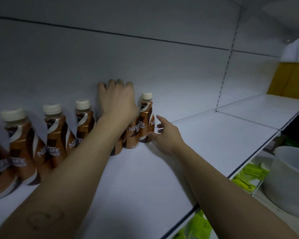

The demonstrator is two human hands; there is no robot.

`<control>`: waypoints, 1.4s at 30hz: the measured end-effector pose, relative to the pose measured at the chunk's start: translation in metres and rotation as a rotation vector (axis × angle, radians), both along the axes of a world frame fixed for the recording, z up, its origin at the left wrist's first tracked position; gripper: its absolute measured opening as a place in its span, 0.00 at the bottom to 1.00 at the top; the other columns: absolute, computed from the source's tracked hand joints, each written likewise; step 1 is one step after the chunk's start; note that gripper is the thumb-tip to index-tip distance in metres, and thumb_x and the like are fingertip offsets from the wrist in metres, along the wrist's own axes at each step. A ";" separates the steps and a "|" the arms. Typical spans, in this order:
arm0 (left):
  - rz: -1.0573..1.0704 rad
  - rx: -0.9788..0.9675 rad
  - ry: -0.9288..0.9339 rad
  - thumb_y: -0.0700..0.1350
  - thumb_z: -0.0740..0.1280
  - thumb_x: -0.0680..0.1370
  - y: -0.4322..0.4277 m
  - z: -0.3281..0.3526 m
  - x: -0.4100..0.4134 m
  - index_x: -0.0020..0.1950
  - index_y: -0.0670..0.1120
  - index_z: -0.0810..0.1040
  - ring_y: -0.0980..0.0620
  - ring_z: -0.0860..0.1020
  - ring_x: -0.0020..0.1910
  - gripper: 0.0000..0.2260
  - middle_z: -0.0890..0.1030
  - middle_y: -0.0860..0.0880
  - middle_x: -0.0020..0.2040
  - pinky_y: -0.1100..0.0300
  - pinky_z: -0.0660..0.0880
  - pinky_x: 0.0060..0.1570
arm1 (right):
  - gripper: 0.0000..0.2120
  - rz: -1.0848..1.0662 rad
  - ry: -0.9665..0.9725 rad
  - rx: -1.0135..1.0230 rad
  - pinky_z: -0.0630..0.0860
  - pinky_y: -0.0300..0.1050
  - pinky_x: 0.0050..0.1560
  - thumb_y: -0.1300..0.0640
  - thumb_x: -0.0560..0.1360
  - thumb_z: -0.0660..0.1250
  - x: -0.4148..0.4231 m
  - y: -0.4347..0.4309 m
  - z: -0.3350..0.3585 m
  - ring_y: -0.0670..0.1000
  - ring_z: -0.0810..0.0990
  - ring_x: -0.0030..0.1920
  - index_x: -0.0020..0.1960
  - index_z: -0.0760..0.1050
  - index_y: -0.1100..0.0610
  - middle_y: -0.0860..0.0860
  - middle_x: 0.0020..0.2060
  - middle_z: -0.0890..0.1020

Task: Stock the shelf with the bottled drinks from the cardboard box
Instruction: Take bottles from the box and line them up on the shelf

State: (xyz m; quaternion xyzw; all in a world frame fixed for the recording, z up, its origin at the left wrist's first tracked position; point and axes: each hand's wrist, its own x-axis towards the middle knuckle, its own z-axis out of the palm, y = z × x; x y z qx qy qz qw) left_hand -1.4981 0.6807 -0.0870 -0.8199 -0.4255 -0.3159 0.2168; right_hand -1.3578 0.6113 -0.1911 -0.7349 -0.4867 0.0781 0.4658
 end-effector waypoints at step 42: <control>-1.126 -0.924 0.941 0.54 0.72 0.71 -0.458 -0.347 0.344 0.65 0.49 0.72 0.49 0.76 0.54 0.25 0.78 0.49 0.59 0.53 0.75 0.53 | 0.30 -0.988 0.603 -0.613 0.71 0.40 0.51 0.50 0.71 0.72 0.161 -0.570 -0.264 0.51 0.77 0.56 0.70 0.67 0.54 0.52 0.63 0.77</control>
